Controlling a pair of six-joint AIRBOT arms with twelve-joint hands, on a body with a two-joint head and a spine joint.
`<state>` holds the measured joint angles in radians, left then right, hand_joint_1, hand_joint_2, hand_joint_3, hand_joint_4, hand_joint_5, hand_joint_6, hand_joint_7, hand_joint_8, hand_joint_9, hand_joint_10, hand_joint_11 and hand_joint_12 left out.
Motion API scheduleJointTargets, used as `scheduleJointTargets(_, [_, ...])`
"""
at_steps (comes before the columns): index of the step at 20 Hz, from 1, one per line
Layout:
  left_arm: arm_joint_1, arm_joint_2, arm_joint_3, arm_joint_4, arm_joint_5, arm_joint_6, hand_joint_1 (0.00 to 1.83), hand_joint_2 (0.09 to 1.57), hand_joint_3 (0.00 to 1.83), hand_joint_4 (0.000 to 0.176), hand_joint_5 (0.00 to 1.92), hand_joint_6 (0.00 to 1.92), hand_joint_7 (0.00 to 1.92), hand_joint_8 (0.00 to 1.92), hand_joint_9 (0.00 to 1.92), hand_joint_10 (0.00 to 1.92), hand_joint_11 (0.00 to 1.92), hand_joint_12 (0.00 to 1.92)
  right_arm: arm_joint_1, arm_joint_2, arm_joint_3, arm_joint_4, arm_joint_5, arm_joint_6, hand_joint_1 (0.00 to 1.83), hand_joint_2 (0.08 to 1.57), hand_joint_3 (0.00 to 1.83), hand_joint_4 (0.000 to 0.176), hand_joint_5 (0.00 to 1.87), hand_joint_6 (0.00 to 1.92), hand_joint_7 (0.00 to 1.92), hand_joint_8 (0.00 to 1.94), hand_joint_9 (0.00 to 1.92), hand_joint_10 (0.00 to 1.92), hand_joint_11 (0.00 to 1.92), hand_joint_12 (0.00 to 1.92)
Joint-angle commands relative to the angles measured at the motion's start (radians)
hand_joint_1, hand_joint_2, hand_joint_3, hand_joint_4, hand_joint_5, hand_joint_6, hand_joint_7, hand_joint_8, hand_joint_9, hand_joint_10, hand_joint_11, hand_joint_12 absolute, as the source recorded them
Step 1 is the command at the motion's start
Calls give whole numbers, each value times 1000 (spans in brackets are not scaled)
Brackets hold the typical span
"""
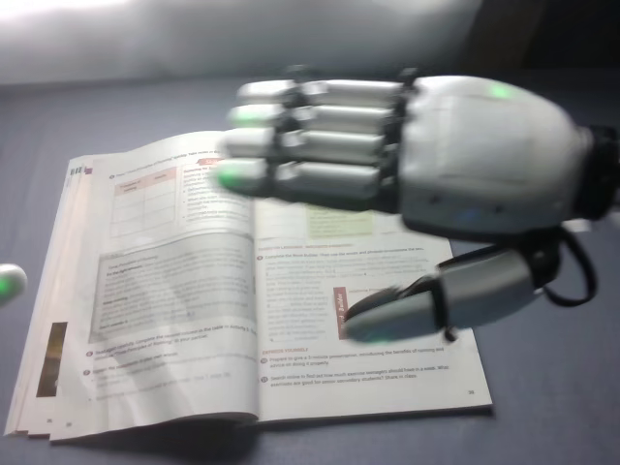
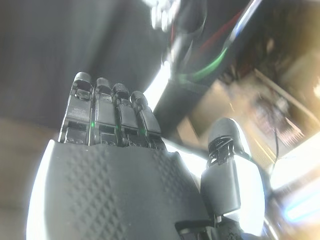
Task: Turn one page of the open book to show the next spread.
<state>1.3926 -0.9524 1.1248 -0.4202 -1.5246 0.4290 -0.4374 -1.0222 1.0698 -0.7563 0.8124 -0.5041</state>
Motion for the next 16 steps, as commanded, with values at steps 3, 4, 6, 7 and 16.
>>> scheduleJointTargets(3, [-28,0,3,32,-119,-1,214,1313,16,19,0,0,0,0,0,0,0,0,-64,91,-39,202,23,-91,1,1178,6,0,0,0,0,0,0,0,0,0])
scheduleJointTargets(4, [-43,-3,8,48,-113,0,202,1309,13,42,0,0,0,0,0,0,0,0,-87,120,-55,265,21,-142,0,1192,13,0,0,0,0,0,0,0,0,0])
scheduleJointTargets(6, [-76,-9,18,78,-102,0,168,1318,13,54,0,0,0,0,0,0,0,0,-143,162,-74,393,32,-224,20,1223,20,11,0,0,0,0,0,0,0,0])
scheduleJointTargets(7, [-96,-12,25,93,-95,-1,163,1320,13,59,0,0,0,0,0,0,0,0,-169,178,-84,450,44,-263,3,1213,13,0,0,0,0,0,0,0,0,0])
scheduleJointTargets(16, [-237,-46,77,189,-46,-17,172,1326,5,4,0,0,0,0,0,0,0,0,-364,263,-144,796,317,-416,75,1270,19,0,0,0,0,0,0,0,12,7])
